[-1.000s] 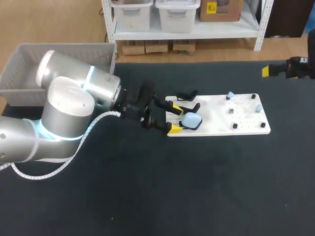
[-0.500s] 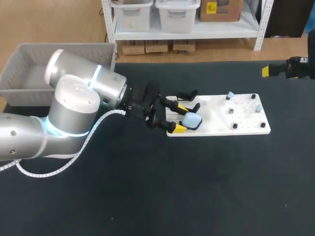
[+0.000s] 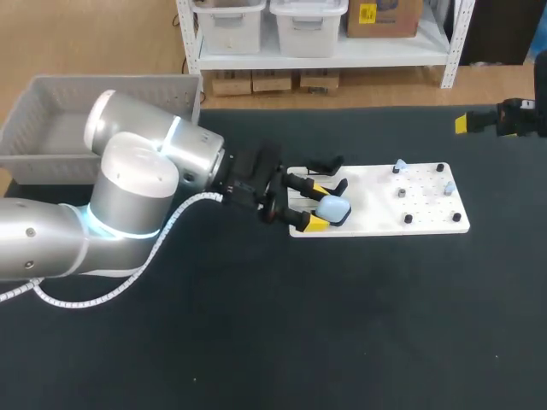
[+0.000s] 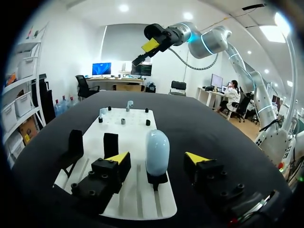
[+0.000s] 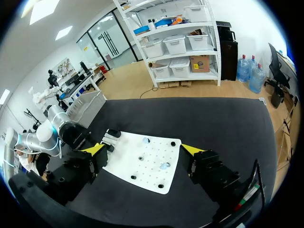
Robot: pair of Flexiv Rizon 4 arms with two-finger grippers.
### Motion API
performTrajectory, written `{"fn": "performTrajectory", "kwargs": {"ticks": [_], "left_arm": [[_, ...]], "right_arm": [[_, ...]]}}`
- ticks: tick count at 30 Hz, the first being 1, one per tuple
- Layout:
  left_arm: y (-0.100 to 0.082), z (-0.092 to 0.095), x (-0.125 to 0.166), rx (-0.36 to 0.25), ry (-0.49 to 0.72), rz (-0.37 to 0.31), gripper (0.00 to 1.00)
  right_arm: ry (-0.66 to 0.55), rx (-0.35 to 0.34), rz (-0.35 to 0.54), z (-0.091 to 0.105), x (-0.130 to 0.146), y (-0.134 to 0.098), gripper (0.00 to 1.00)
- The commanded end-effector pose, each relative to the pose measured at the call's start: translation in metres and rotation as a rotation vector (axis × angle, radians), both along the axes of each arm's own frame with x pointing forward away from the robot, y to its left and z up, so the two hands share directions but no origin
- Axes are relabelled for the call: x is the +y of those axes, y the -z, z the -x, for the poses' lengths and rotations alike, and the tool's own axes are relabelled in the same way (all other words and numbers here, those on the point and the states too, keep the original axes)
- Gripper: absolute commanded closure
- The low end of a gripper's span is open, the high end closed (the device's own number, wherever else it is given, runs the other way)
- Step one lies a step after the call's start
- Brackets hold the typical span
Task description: Pick up each earbud case from the left stands, insert the matching earbuds, close the lid, and place the case in the box.
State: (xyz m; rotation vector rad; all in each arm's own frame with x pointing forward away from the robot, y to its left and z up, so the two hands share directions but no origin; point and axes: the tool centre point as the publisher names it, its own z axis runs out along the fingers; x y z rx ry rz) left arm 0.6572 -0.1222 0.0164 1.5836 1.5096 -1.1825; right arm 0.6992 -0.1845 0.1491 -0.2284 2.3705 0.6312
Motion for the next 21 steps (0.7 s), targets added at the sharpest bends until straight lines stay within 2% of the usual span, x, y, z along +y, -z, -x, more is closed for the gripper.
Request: {"fn": "performTrajectory", "kwargs": {"ticks": [1, 5, 11, 21], "left_arm": [[0.0032, -0.0021, -0.0027, 0.000, 0.001, 0.004, 0.29], [0.0036, -0.0027, -0.0037, -0.002, 0.001, 0.003, 0.32], [0.0044, -0.0025, -0.0047, -0.003, 0.002, 0.002, 0.44], [0.0060, -0.0033, -0.0053, -0.001, 0.004, -0.002, 0.43]], "right_arm": [[0.000, 0.001, 0.000, 0.0001, -0.0001, -0.0003, 0.00], [0.000, 0.001, 0.000, 0.0001, -0.0001, -0.0003, 0.00], [0.000, 0.001, 0.000, 0.0001, -0.0001, -0.0003, 0.00], [0.000, 0.001, 0.000, 0.0001, -0.0001, -0.0003, 0.00]]}}
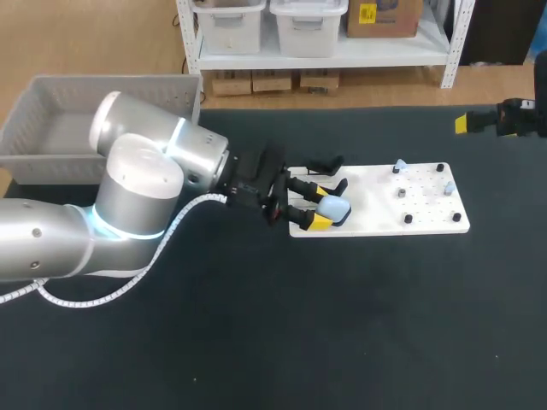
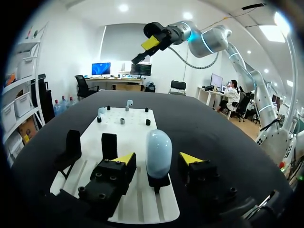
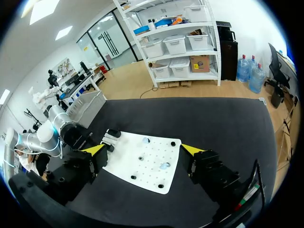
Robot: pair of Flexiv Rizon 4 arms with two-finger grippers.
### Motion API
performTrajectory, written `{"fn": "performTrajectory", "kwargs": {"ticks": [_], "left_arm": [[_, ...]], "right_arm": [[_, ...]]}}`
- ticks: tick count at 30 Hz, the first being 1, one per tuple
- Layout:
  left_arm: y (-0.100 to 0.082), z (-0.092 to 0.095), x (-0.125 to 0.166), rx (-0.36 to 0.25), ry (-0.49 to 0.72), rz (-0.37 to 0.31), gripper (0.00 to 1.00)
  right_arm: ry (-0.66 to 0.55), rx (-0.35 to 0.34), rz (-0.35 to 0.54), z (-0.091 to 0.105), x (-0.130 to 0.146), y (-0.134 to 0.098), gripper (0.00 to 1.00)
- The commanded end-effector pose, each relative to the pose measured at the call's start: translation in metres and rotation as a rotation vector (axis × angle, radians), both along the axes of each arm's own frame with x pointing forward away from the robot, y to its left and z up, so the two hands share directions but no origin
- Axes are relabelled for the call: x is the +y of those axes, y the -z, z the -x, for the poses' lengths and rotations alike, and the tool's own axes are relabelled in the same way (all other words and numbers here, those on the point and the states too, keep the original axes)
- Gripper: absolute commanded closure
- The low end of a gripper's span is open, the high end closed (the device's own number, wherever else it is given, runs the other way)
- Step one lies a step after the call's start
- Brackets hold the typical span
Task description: Pick up each earbud case from the left stands, insert the matching earbuds, close the lid, and place the case in the box.
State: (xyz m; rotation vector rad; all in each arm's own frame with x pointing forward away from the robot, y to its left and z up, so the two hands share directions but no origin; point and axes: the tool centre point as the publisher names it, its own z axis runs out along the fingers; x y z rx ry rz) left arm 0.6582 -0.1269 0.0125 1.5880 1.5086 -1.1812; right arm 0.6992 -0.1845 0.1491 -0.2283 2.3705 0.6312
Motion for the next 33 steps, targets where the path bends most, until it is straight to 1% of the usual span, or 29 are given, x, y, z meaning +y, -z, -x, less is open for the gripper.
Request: {"fn": "performTrajectory", "kwargs": {"ticks": [1, 3, 7, 16, 19, 21, 23, 24, 25, 33], "left_arm": [[0.002, -0.002, 0.000, 0.000, 0.001, -0.001, 0.44], [0.002, -0.003, 0.000, -0.001, 0.001, -0.002, 0.47], [0.002, -0.003, 0.000, -0.002, 0.003, -0.001, 0.49], [0.000, -0.002, -0.003, -0.006, 0.014, 0.007, 0.47], [0.000, -0.002, -0.003, -0.005, 0.015, 0.004, 0.51], [0.001, -0.002, -0.003, -0.005, 0.015, 0.004, 0.62], [0.001, -0.002, -0.003, -0.006, 0.014, 0.004, 0.81], [0.001, -0.002, -0.003, -0.006, 0.013, 0.004, 0.84], [0.001, -0.002, -0.003, -0.008, 0.013, 0.003, 1.00], [-0.011, 0.006, 0.001, -0.044, 0.013, 0.014, 1.00]], "right_arm": [[0.000, 0.001, 0.000, 0.000, 0.000, 0.000, 0.00], [0.000, 0.001, 0.000, 0.000, 0.000, 0.000, 0.00], [0.000, 0.001, 0.000, 0.000, 0.000, 0.000, 0.00], [0.000, 0.001, 0.000, 0.000, 0.000, 0.000, 0.00], [0.000, 0.001, 0.000, 0.000, 0.000, 0.000, 0.00], [0.000, 0.001, 0.000, 0.000, 0.000, 0.000, 0.00], [0.000, 0.001, 0.000, 0.000, 0.000, 0.000, 0.00], [0.000, 0.001, 0.000, 0.000, 0.000, 0.000, 0.00], [0.000, 0.001, 0.000, 0.000, 0.000, 0.000, 0.00], [0.000, 0.001, 0.000, 0.000, 0.000, 0.000, 0.00]]}}
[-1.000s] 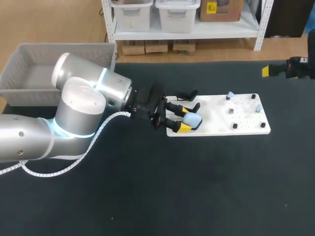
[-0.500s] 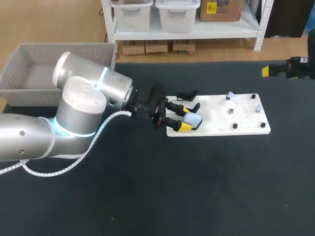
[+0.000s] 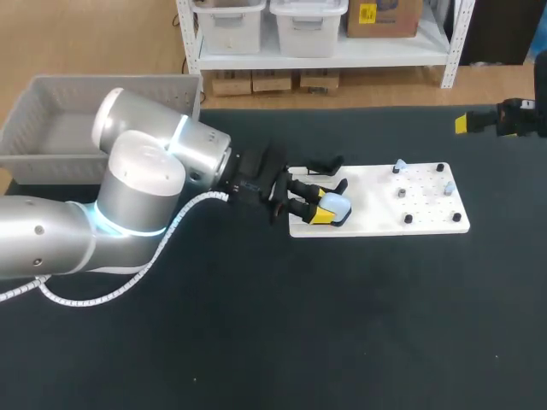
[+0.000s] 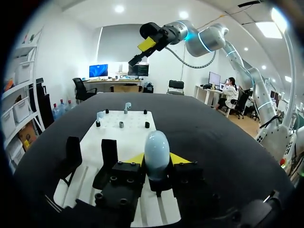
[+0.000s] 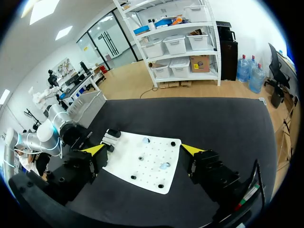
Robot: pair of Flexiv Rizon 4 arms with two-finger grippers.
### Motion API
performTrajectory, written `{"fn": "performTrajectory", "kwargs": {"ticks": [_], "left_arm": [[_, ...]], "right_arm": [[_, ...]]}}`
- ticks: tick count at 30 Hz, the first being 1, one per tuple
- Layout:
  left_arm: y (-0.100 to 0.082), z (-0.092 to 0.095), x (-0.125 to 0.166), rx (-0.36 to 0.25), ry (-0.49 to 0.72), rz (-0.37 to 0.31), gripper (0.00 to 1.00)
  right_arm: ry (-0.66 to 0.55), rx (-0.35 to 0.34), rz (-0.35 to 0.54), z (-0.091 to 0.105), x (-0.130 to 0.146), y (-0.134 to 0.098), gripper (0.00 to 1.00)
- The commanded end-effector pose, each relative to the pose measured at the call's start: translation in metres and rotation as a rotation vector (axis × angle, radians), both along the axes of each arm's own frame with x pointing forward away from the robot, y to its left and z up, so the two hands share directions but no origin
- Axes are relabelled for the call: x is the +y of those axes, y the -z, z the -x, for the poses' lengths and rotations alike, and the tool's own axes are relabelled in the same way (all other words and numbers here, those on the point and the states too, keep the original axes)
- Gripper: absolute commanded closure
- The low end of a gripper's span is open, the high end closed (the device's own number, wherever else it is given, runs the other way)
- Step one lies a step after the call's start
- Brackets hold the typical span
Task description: Pick up each earbud case from the left stands, insert the matching earbuds, close the lid, and place the case in the box.
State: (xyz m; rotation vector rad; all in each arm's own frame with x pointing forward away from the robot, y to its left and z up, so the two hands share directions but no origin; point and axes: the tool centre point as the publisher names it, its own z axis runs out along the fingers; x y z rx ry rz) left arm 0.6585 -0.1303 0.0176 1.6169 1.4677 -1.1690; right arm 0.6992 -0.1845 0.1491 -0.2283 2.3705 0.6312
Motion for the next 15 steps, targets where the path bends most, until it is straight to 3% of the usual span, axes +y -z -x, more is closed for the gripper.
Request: {"fn": "performTrajectory", "kwargs": {"ticks": [1, 4, 15], "left_arm": [[-0.009, 0.008, 0.007, -0.019, -0.018, 0.016, 1.00], [-0.019, 0.012, 0.012, -0.033, -0.037, 0.046, 1.00], [-0.067, 0.031, 0.012, -0.021, -0.110, 0.255, 1.00]], "right_arm": [[0.000, 0.001, 0.001, 0.000, 0.000, 0.000, 0.00], [0.000, 0.001, 0.001, 0.000, 0.000, 0.000, 0.00], [0.000, 0.001, 0.001, 0.000, 0.000, 0.000, 0.00]]}}
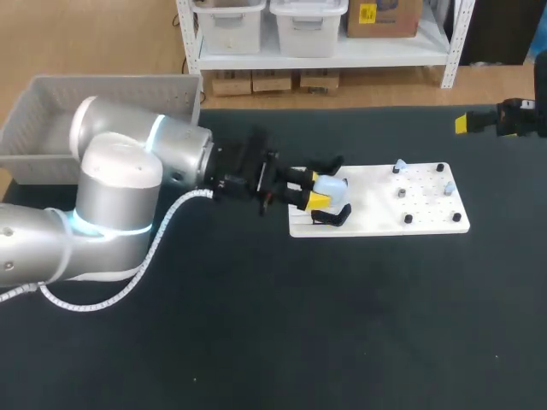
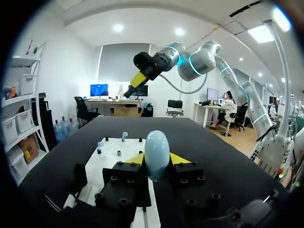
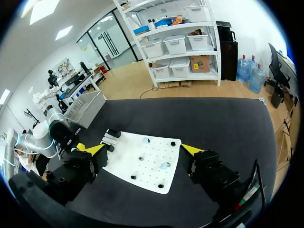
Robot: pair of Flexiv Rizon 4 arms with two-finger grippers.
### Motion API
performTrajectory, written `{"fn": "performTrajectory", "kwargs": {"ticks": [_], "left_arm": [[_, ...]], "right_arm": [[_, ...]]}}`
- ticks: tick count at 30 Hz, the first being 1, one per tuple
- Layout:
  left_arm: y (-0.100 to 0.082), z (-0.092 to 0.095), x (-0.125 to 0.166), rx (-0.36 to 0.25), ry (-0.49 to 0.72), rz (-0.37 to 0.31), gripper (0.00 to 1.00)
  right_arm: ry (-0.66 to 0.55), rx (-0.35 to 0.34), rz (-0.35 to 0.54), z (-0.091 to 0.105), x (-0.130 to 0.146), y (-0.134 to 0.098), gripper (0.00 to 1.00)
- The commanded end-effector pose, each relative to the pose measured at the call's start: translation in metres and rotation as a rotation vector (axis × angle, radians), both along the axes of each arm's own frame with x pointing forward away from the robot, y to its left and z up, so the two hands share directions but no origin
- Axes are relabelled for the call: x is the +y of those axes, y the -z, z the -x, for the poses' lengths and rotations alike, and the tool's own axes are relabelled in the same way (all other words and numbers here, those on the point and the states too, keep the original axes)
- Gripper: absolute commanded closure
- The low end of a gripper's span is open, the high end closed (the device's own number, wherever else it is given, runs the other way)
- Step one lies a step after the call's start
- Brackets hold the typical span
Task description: Pick up each earbud case from the left stands, insert the matching earbuds, close the lid, and place the case in the box.
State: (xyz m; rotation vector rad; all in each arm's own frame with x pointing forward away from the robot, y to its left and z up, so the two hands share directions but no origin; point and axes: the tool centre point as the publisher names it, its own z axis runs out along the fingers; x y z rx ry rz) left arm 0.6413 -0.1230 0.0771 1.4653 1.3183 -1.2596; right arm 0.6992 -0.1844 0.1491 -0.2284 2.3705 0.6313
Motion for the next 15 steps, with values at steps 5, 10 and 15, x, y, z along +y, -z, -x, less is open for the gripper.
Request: {"fn": "performTrajectory", "kwargs": {"ticks": [5, 10, 15], "left_arm": [[-0.022, 0.017, 0.001, 0.006, -0.106, 0.143, 1.00], [-0.034, 0.022, 0.000, 0.000, -0.123, 0.155, 1.00], [-0.041, 0.028, -0.002, -0.026, -0.127, 0.153, 1.00]], "right_arm": [[0.000, 0.000, 0.001, 0.000, 0.000, 0.000, 0.00], [0.000, 0.000, 0.001, 0.000, 0.000, 0.000, 0.00], [0.000, 0.000, 0.001, 0.000, 0.000, 0.000, 0.00]]}}
